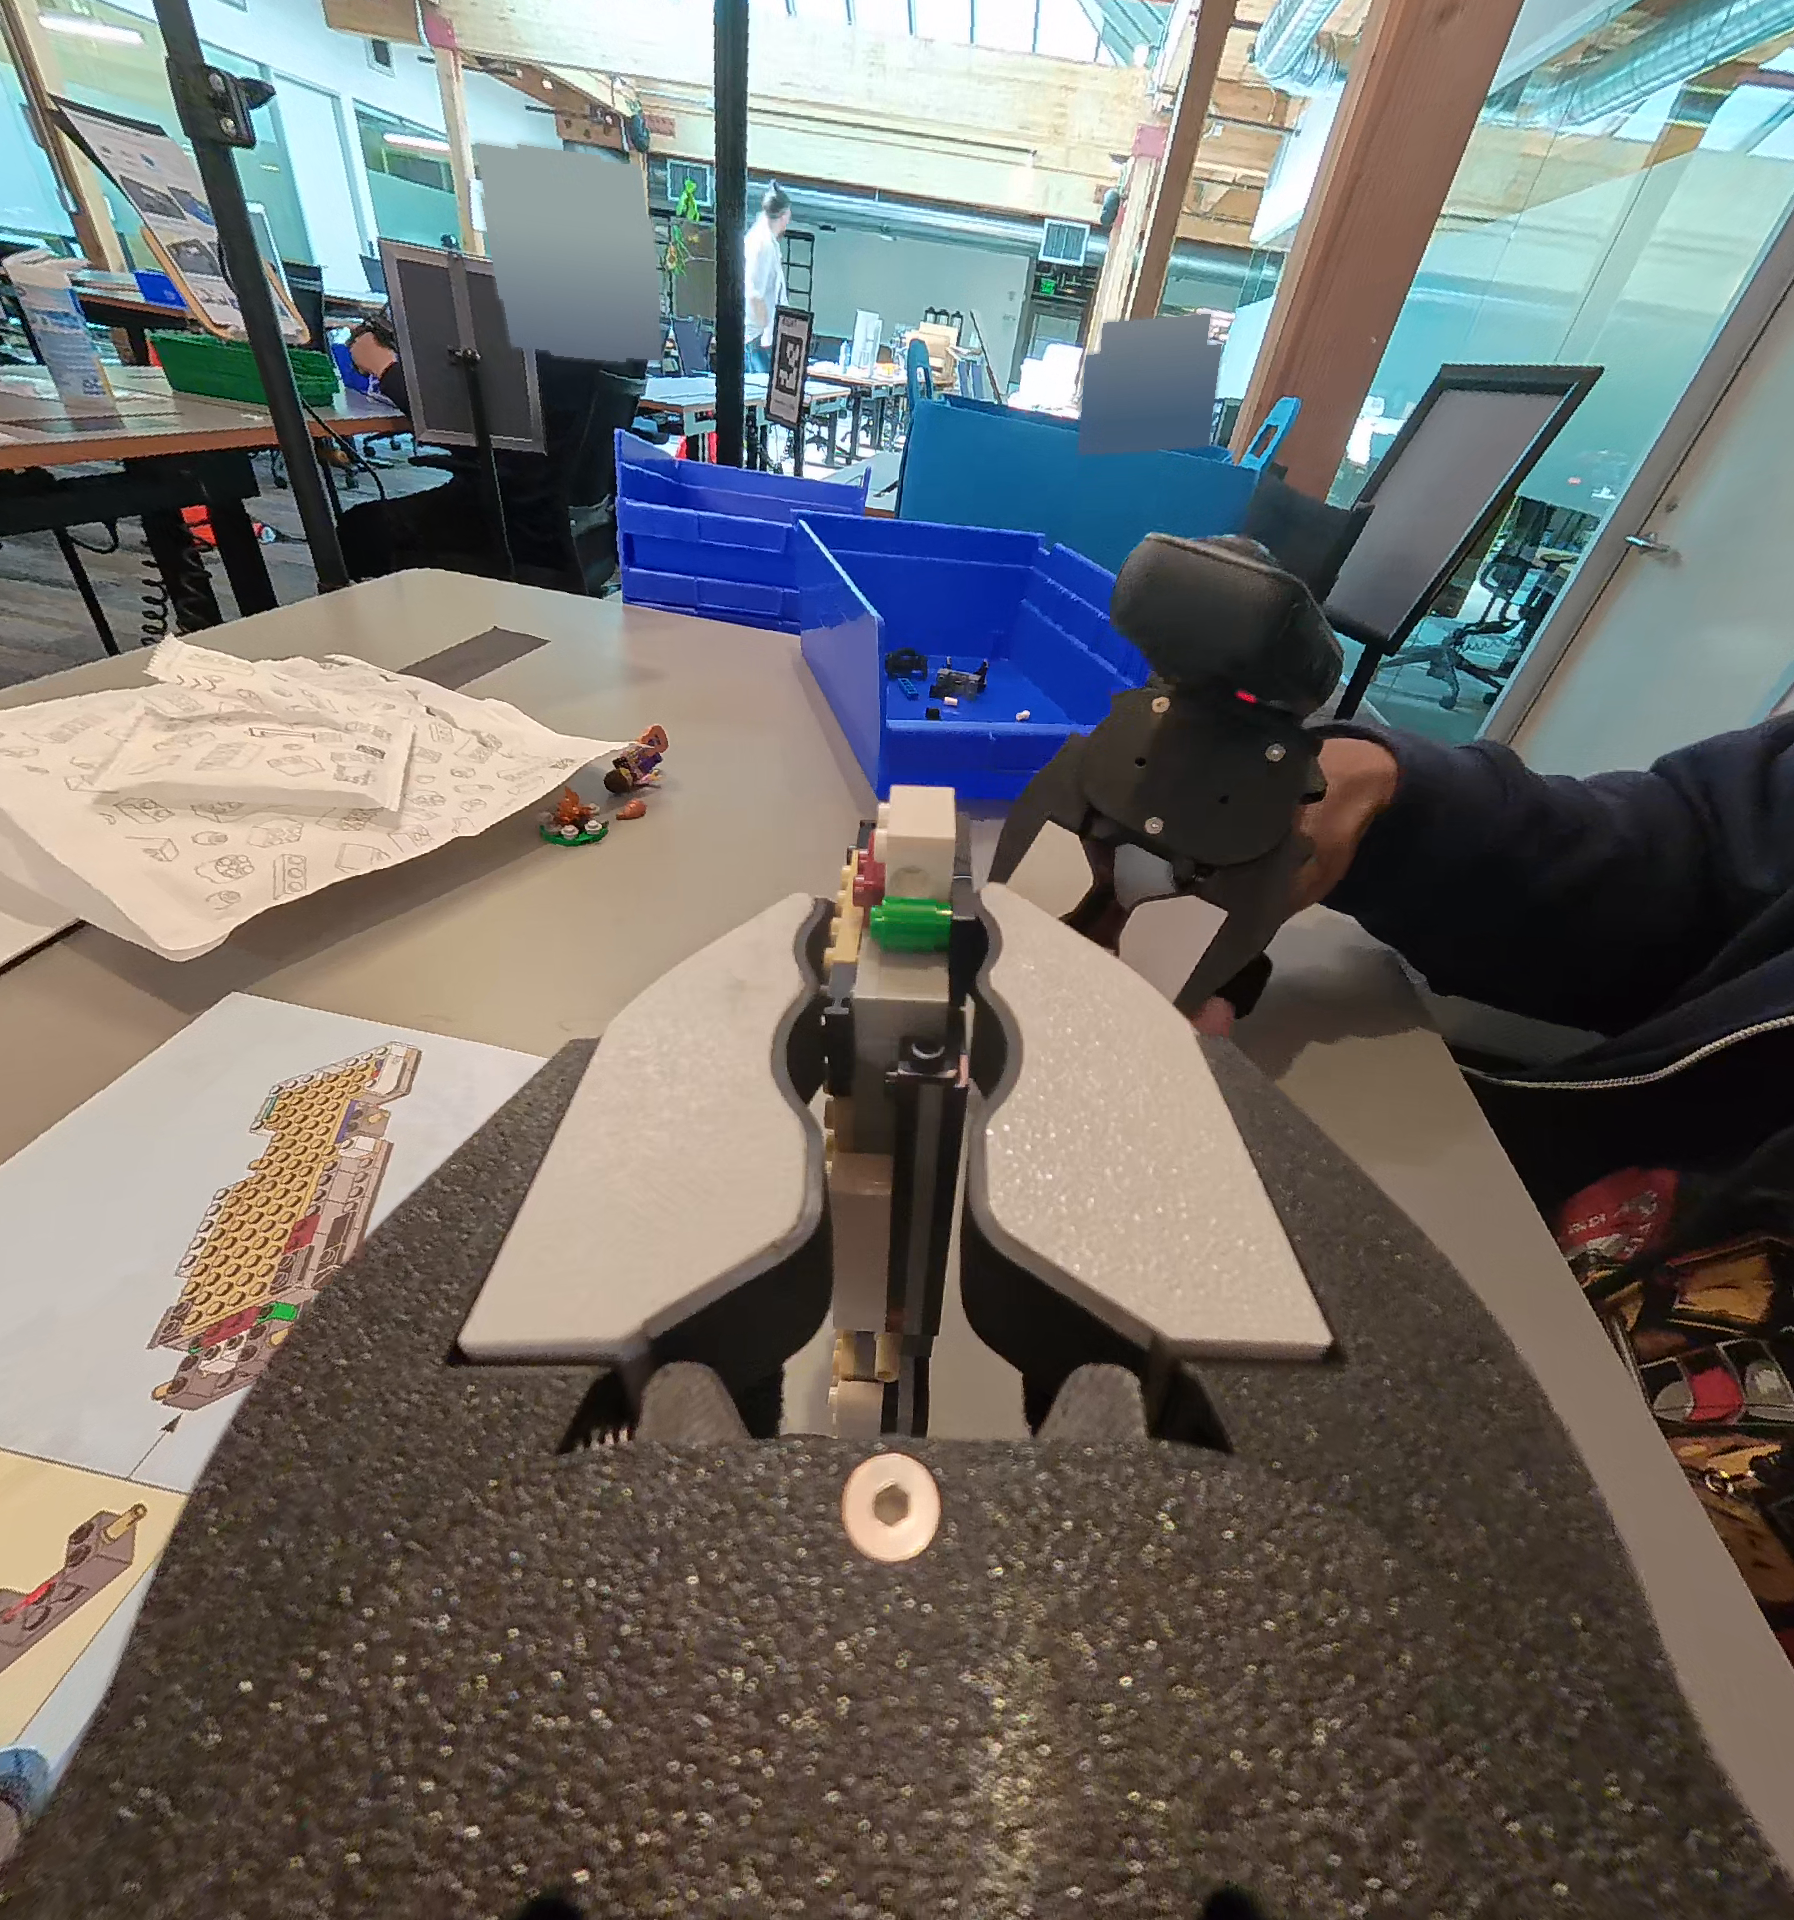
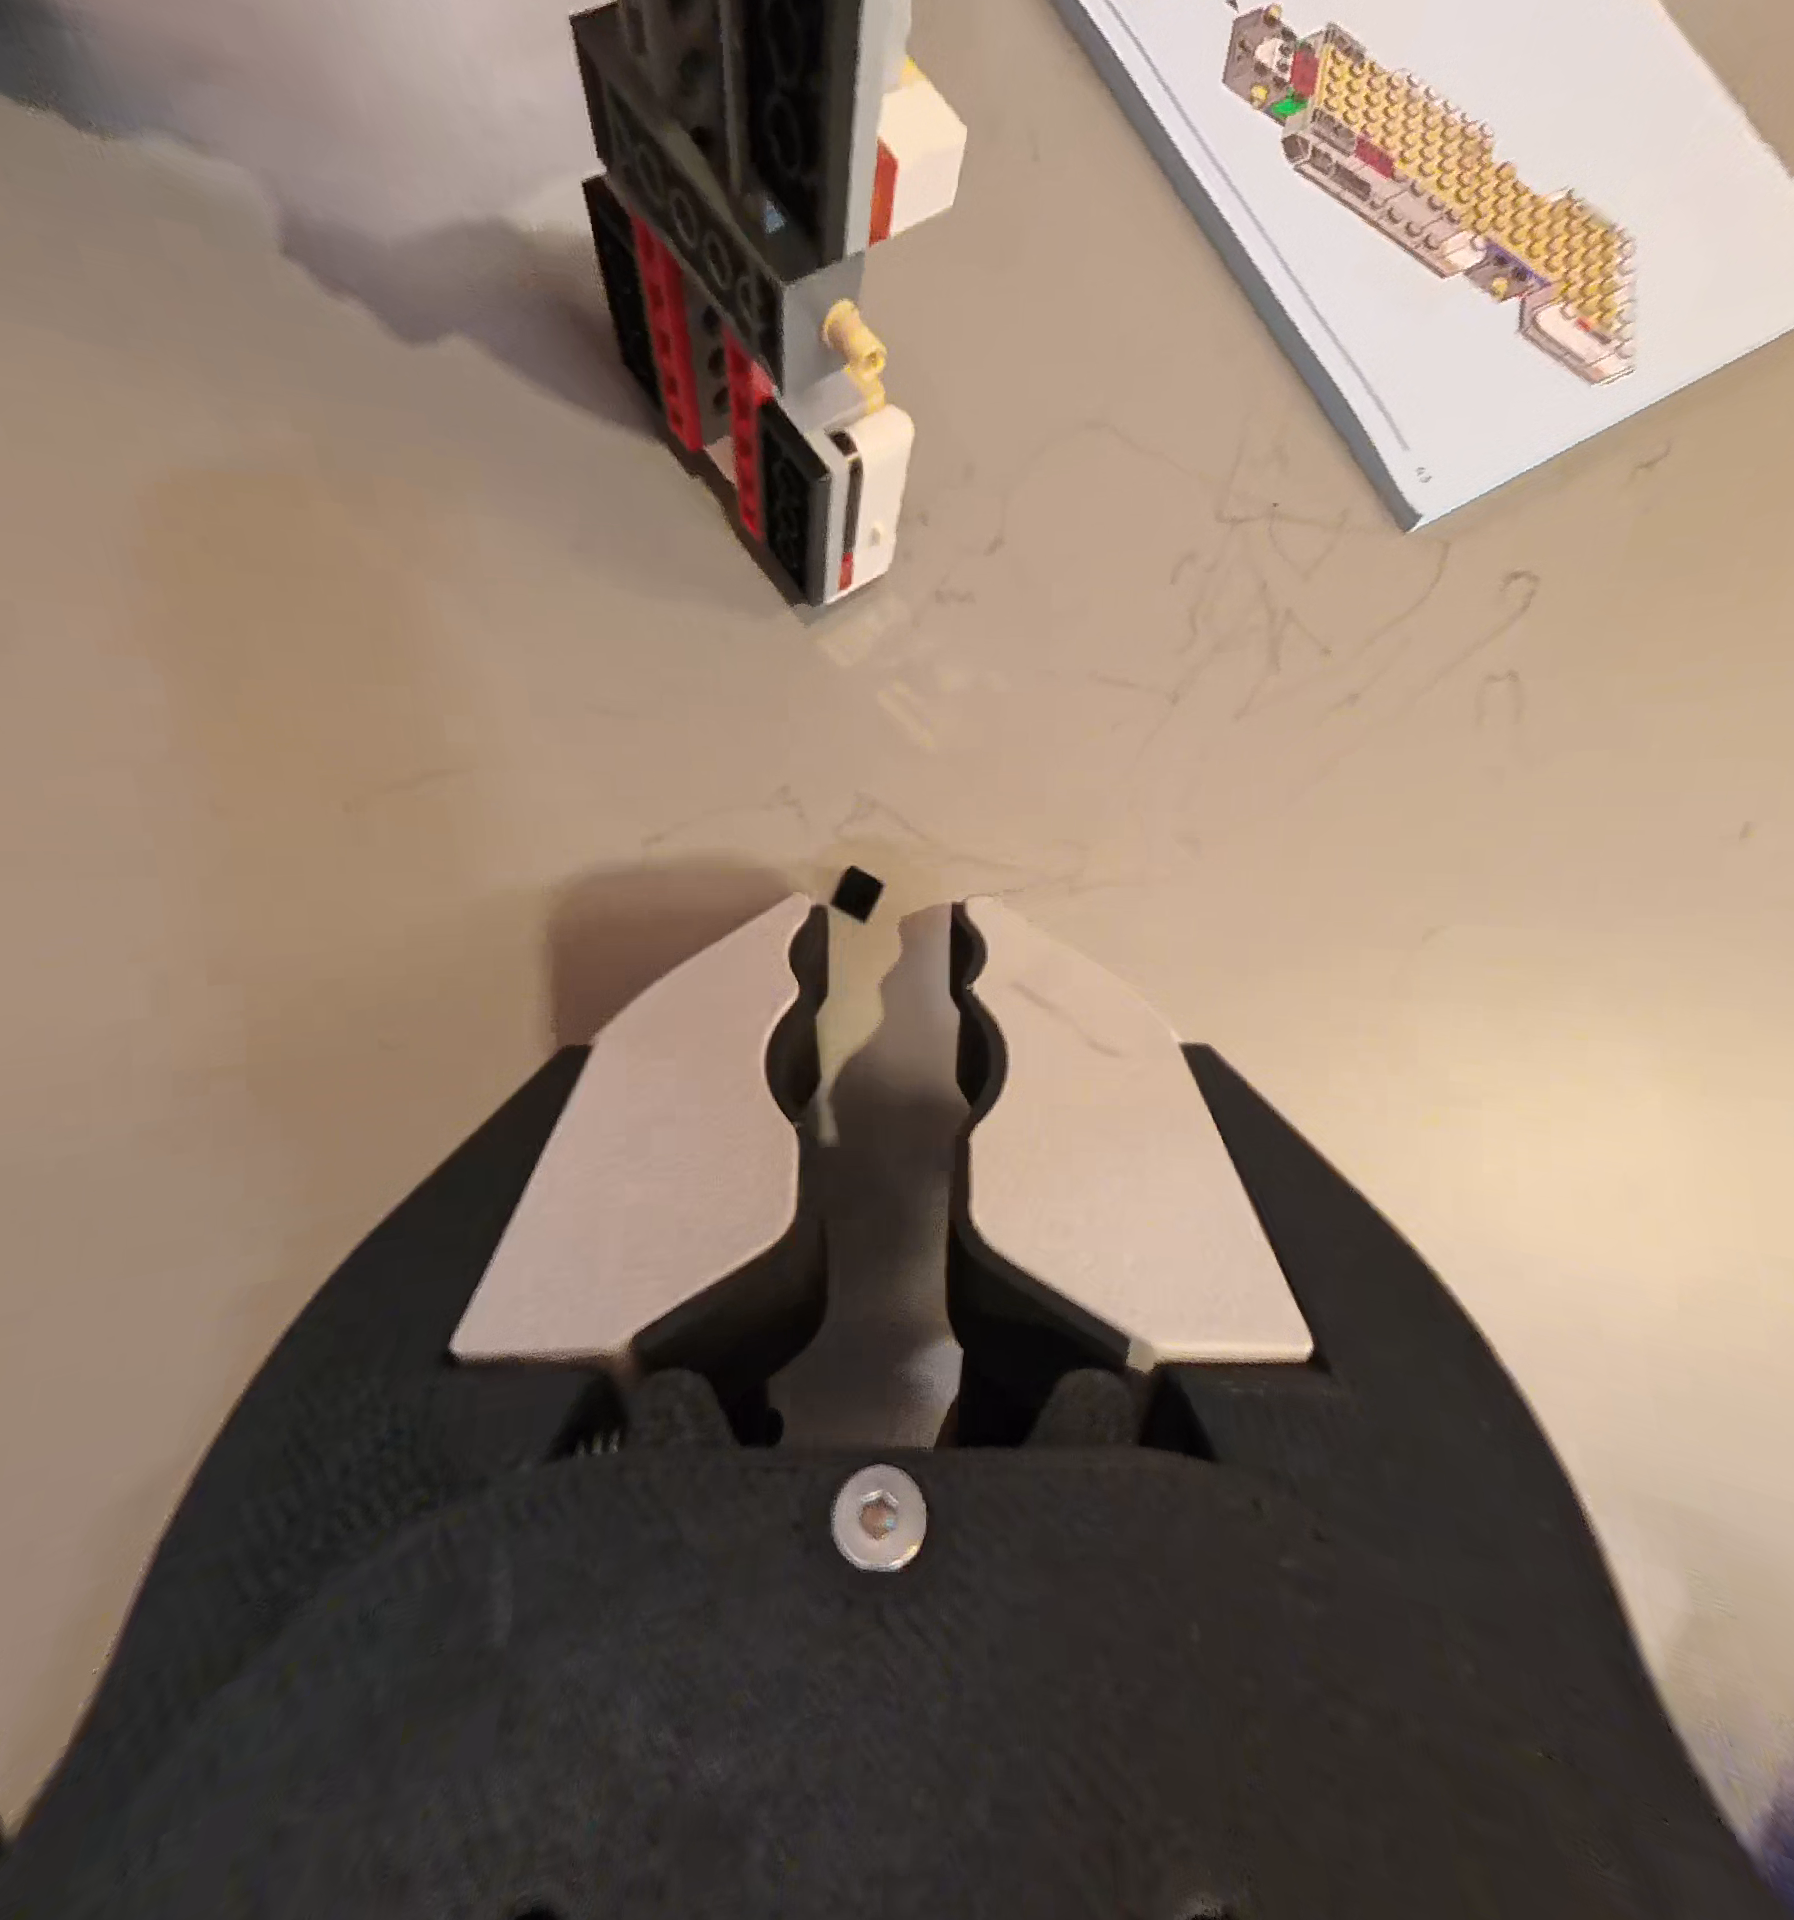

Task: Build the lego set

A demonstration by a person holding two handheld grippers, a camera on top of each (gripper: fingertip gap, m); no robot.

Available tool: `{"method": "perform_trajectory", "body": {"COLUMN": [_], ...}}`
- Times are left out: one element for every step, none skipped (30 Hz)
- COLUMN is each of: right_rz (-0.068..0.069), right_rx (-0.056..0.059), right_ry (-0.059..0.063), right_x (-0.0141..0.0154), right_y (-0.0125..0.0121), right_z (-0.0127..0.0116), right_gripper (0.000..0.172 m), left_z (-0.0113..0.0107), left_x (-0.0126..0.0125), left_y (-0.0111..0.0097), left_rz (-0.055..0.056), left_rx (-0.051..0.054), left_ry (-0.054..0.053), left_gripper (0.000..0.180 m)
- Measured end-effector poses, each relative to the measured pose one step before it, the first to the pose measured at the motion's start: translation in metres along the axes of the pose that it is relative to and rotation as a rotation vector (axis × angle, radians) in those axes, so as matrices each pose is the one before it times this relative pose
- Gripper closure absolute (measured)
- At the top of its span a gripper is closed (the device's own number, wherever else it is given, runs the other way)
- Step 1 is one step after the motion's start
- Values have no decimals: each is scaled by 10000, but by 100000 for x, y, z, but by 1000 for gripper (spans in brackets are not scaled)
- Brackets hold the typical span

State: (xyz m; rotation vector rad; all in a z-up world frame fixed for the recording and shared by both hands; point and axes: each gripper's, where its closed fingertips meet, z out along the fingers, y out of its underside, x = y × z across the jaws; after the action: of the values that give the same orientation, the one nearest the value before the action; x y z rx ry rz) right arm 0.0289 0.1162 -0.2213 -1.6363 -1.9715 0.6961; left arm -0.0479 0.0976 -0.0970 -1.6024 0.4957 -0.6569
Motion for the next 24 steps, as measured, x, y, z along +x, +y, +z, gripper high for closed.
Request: {"method": "perform_trajectory", "body": {"right_rz": [201,103,-17,-103,-97,-4,13,-26,-40,-21,-17,-2,32,43,34,-16,-108,-154,-94,-14,3,-19,-46,-45], "right_rx": [-36,-49,-101,-116,-52,29,-29,0,-9,-22,-36,-45,-34,37,100,88,45,2,-21,20,-4,-20,-24,-14], "right_ry": [-37,34,80,100,55,-6,-1,47,86,142,171,136,68,-40,-150,-196,-145,-38,14,-25,-59,-38,-24,-49], "right_x": [-180,-55,54,132,113,88,127,189,246,332,372,303,169,-57,-283,-395,-331,-165,-15,22,18,51,54,9], "right_y": [43,67,132,139,39,-107,-31,-39,-5,19,69,96,96,-12,-108,-119,-73,-21,-8,-88,-55,-31,-9,-16], "right_z": [122,159,174,169,125,58,70,39,27,-11,-31,-61,-77,-63,-35,20,74,112,95,70,57,67,61,48], "right_gripper": [150,150,151,151,151,151,151,151,151,151,151,151,151,151,151,151,151,151,151,151,151,152,153,156], "left_z": [14,32,41,45,20,18,12,-10,-15,-19,-27,-14,-16,-5,2,21,9,20,42,28,20,12,10,-2], "left_x": [32,55,57,47,32,23,-2,-9,-20,-8,-11,0,-5,-15,2,15,31,25,23,29,29,46,52,66], "left_y": [3,7,14,29,27,30,28,7,-9,-25,-35,-23,-8,-2,8,20,18,34,44,46,25,14,14,11], "left_rz": [34,19,13,16,15,14,16,13,5,0,-8,-7,1,7,2,-10,-17,-15,-5,9,7,-8,-24,-32], "left_rx": [-13,-10,-8,-13,-19,-21,-22,-12,0,5,12,10,-1,-6,-6,-2,1,-5,-22,-21,-12,-4,0,4], "left_ry": [-3,7,11,11,4,-4,-4,-11,-13,-2,3,2,-3,-9,-3,12,21,18,14,16,15,31,56,62], "left_gripper": [157,157,157,157,157,157,157,157,157,157,157,157,157,157,157,157,157,157,157,157,157,157,157,157]}}
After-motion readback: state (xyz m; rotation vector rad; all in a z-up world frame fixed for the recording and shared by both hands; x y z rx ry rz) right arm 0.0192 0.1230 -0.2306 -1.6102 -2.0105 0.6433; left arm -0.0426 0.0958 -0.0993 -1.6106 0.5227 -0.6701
